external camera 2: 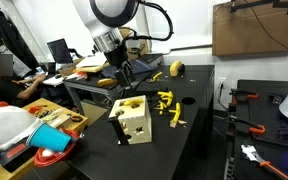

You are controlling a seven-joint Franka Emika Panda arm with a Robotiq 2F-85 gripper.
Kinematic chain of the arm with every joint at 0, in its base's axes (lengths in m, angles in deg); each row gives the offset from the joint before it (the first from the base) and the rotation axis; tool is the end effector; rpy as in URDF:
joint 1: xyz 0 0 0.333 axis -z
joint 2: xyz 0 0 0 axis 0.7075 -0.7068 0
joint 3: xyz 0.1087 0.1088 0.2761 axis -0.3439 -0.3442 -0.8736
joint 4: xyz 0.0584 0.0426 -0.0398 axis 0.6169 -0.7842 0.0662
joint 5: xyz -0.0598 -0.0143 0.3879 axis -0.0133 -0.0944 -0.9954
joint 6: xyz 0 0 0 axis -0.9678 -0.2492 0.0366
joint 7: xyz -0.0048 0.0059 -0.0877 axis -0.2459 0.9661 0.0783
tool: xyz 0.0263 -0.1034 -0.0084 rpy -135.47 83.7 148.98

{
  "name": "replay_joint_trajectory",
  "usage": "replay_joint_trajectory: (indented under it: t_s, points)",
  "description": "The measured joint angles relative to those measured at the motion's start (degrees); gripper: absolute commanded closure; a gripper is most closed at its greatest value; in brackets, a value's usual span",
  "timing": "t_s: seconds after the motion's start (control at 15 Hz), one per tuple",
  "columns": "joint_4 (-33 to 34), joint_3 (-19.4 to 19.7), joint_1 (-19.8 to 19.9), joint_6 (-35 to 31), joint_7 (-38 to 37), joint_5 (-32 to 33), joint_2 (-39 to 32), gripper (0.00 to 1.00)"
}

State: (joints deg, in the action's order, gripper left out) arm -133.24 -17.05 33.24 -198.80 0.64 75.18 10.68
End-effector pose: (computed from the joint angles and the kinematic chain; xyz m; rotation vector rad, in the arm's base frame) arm 0.5712 0.2060 0.3269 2.9444 0.7451 -0.1925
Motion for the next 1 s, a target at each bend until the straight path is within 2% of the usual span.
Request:
replay_joint_trajectory:
  t_s: [1.0]
  points:
    - [0.0, 0.2, 0.0, -0.3, -0.1, 0.5, -0.9, 0.0]
